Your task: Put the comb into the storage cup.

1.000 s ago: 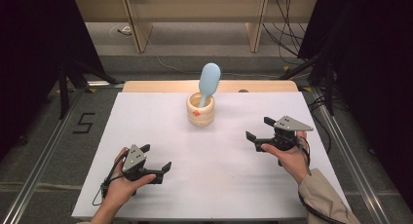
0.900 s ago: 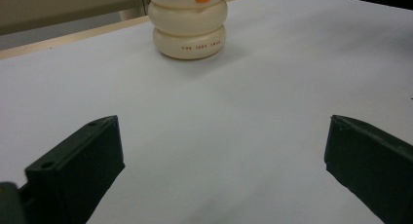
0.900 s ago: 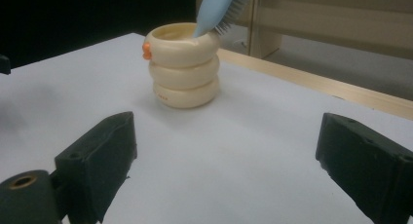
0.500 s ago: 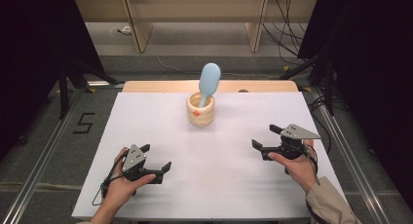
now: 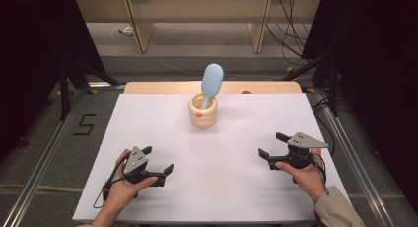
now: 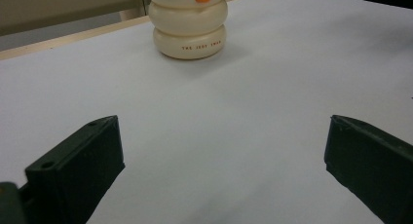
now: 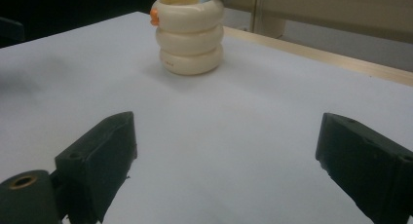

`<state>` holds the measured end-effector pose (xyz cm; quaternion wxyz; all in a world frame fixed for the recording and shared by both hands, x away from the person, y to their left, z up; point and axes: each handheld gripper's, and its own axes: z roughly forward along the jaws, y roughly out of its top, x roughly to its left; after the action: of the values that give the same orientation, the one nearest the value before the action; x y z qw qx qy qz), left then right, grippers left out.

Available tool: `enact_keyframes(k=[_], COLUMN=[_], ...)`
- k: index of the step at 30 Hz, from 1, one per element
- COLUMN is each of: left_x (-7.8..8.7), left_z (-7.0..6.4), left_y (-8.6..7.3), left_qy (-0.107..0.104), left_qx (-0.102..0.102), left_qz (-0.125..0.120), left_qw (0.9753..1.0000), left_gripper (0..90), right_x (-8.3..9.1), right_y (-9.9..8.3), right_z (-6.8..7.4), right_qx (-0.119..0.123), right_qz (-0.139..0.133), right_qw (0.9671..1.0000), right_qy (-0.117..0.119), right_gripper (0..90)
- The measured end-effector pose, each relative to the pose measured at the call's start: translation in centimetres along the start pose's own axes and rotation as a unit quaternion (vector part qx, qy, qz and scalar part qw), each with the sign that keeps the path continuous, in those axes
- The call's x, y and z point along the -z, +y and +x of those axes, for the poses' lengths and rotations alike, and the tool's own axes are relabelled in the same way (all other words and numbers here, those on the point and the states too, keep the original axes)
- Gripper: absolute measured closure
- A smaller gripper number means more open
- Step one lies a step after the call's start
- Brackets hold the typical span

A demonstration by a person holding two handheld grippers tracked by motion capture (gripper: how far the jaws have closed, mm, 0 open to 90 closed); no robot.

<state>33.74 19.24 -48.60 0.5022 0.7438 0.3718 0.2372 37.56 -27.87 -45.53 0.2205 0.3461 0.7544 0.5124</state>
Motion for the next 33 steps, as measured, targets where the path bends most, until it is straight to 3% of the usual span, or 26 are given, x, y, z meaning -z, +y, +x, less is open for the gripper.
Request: enact_keyframes(k=[8,33], left_x=[0.0,0.0], left_z=[0.0,-0.1], left_y=[0.0,-0.1], left_qy=[-0.001,-0.002], left_qx=[0.0,-0.001], left_qz=[0.0,0.001], left_qw=[1.0,1.0], left_gripper=[0.2,0.3], right_x=[0.8,2.8], right_y=[-0.9,-2.3], right_z=[0.3,0.2], right_qx=[0.002,-0.019], right_qz=[0.01,-0.002], right_qw=[0.9999,0.9998], right_qy=[0.003,-0.01], right_gripper=[8.9,9.7])
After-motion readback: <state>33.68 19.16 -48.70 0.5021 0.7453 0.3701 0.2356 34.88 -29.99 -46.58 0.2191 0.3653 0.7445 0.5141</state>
